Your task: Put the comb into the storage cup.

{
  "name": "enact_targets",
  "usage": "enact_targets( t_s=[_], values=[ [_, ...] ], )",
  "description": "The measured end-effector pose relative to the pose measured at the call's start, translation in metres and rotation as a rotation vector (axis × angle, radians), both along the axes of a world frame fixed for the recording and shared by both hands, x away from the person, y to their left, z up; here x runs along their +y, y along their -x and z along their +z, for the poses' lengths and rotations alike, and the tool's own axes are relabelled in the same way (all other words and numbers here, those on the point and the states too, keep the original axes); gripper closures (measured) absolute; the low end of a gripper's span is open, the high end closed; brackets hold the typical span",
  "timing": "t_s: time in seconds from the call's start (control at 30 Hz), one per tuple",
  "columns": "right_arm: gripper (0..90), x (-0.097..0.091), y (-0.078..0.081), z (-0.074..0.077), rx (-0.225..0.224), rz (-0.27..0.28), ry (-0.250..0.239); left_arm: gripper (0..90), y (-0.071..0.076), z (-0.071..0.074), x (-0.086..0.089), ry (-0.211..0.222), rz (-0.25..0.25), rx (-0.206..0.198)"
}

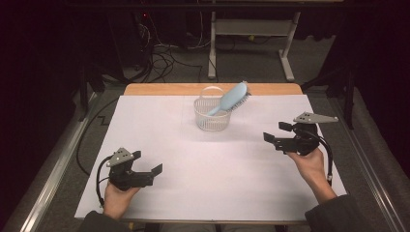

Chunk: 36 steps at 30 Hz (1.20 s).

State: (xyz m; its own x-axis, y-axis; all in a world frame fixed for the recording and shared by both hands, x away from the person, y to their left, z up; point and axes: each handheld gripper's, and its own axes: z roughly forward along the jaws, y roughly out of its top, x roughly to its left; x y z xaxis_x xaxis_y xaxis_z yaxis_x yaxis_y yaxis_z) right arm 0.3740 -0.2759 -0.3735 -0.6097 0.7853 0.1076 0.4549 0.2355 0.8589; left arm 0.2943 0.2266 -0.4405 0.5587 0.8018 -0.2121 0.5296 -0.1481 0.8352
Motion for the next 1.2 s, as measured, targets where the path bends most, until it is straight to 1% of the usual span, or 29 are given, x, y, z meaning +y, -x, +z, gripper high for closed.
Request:
enact_targets(
  t_s=[0.33, 1.03, 1.2],
  values=[
    [21.6, -0.007, 0.010, 0.002, -0.016, -0.005, -0.012, 0.0, 0.000, 0.000, 0.000, -0.001, 0.002, 0.001],
    [21.6, -0.017, 0.028, 0.000, -0.037, -0.007, -0.038, 0.0, 0.000, 0.000, 0.000, 0.000, 0.002, -0.001],
    [21.6, -0.021, 0.032, -0.002, -0.037, -0.015, -0.047, 0.0, 0.000, 0.000, 0.000, -0.001, 0.002, -0.002]
  ],
)
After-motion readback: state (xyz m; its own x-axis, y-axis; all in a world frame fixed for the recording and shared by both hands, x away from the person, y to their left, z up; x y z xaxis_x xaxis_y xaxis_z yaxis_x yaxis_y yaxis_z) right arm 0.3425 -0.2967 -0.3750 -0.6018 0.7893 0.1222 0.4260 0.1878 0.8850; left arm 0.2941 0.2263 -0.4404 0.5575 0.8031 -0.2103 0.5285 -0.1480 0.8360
